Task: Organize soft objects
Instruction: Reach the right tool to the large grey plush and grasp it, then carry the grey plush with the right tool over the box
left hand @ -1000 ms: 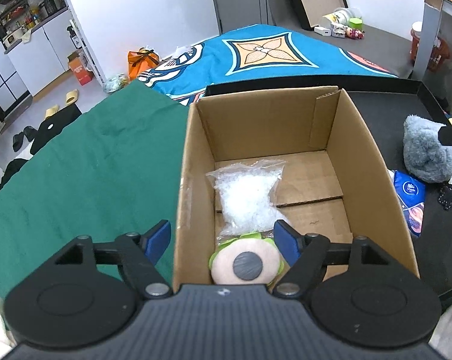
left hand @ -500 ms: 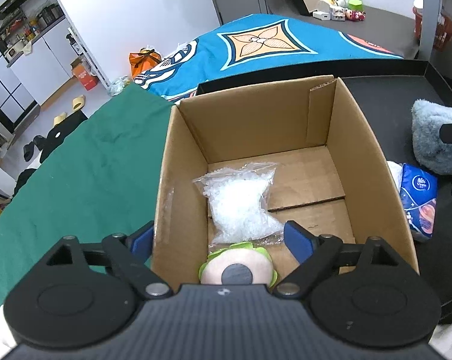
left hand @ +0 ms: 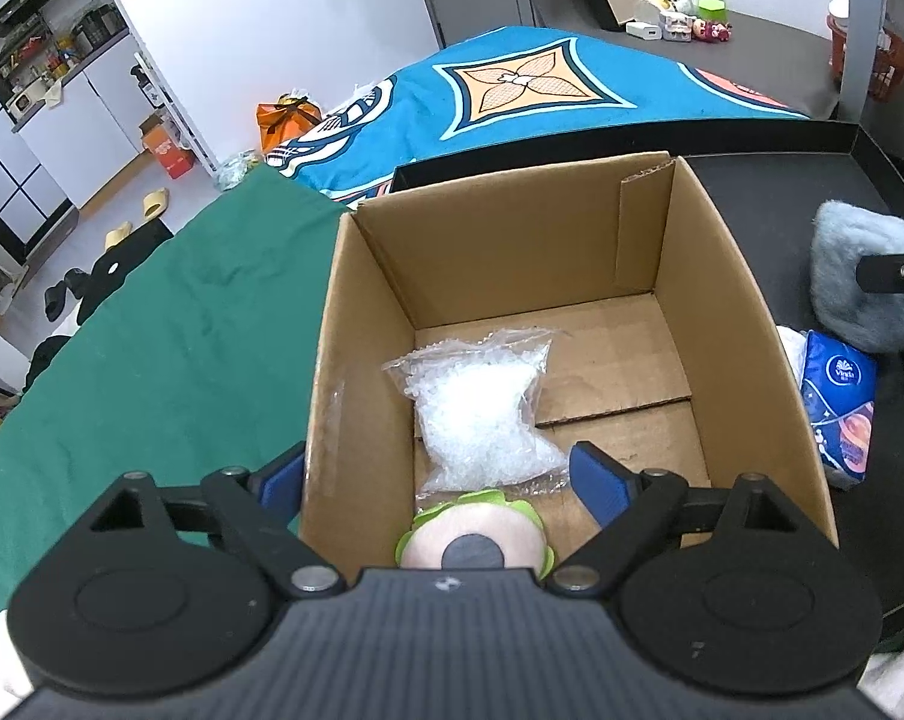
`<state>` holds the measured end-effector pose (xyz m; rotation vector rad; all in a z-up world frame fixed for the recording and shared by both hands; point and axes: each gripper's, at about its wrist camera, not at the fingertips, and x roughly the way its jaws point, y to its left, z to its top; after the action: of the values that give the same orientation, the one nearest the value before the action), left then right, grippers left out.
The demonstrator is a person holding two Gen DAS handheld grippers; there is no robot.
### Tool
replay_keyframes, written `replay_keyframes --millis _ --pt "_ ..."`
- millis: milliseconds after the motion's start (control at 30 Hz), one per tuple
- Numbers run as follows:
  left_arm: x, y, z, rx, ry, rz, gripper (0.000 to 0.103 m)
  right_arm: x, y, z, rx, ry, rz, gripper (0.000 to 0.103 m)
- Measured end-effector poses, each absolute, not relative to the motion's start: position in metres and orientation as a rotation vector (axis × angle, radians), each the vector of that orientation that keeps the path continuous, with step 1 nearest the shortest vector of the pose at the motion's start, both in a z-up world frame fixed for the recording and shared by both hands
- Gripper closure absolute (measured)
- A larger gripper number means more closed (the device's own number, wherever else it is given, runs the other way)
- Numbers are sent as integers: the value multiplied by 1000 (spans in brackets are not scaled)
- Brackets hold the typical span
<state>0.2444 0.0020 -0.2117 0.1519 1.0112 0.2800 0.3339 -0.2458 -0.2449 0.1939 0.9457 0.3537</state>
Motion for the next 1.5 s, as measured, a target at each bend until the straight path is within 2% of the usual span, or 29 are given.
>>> replay_keyframes --millis 167,1133,1333,1500 --pt "242 4 -211 141 1009 272 14 327 -242 -238 175 937 359 50" --pt "219 28 -202 67 946 226 15 299 -198 -168 89 759 420 49" --pt "212 34 -201 51 927 216 21 293 -184 -159 75 748 442 49" --pt "209 39 -203 26 930 205 37 287 -169 -155 61 742 471 49"
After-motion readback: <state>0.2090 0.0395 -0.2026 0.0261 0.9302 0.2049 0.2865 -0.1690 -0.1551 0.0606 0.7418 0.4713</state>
